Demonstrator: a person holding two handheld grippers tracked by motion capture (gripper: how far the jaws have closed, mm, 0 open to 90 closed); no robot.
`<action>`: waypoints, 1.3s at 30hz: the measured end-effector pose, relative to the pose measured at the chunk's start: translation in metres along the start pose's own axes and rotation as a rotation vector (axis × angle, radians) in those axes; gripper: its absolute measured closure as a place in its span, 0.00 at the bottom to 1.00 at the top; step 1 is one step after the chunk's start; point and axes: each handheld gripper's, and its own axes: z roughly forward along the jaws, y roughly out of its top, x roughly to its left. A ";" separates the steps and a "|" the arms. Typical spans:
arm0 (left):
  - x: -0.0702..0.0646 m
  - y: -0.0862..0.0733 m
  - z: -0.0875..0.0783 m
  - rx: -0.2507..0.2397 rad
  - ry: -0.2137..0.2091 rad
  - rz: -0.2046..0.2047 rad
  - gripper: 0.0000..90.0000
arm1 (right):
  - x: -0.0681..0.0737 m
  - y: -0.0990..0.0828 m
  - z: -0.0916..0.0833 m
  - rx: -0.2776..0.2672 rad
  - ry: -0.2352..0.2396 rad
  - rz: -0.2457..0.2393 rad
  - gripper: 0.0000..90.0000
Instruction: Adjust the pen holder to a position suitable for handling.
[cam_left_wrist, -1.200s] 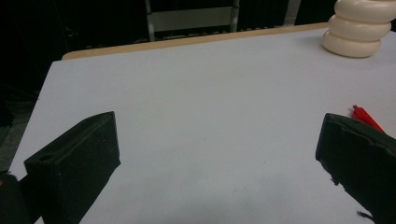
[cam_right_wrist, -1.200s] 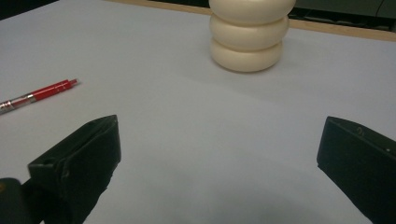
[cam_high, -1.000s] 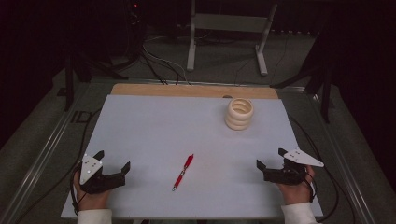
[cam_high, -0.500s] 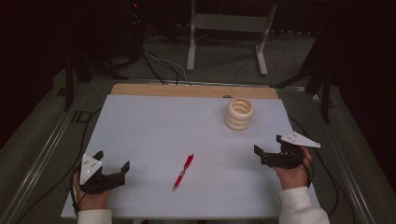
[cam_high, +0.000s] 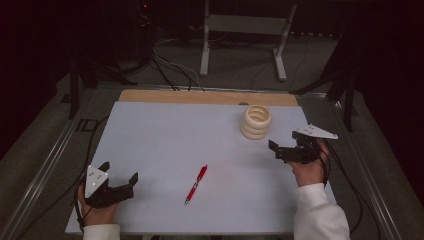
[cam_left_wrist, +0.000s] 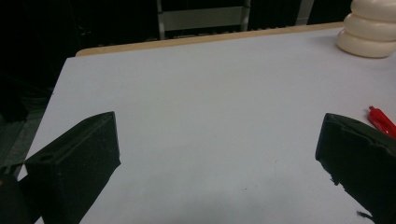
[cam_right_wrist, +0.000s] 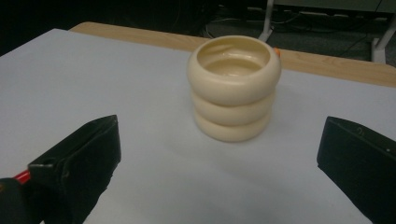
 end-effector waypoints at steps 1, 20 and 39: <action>0.000 0.000 0.000 0.000 0.000 -0.001 0.00 | -0.002 0.005 0.004 -0.001 -0.001 0.004 0.00; 0.000 -0.001 0.001 -0.001 -0.002 -0.004 0.00 | -0.016 0.036 0.054 0.056 -0.031 0.044 0.00; 0.002 -0.002 0.001 -0.002 -0.005 -0.015 0.00 | -0.048 0.039 0.103 0.129 -0.109 0.177 0.00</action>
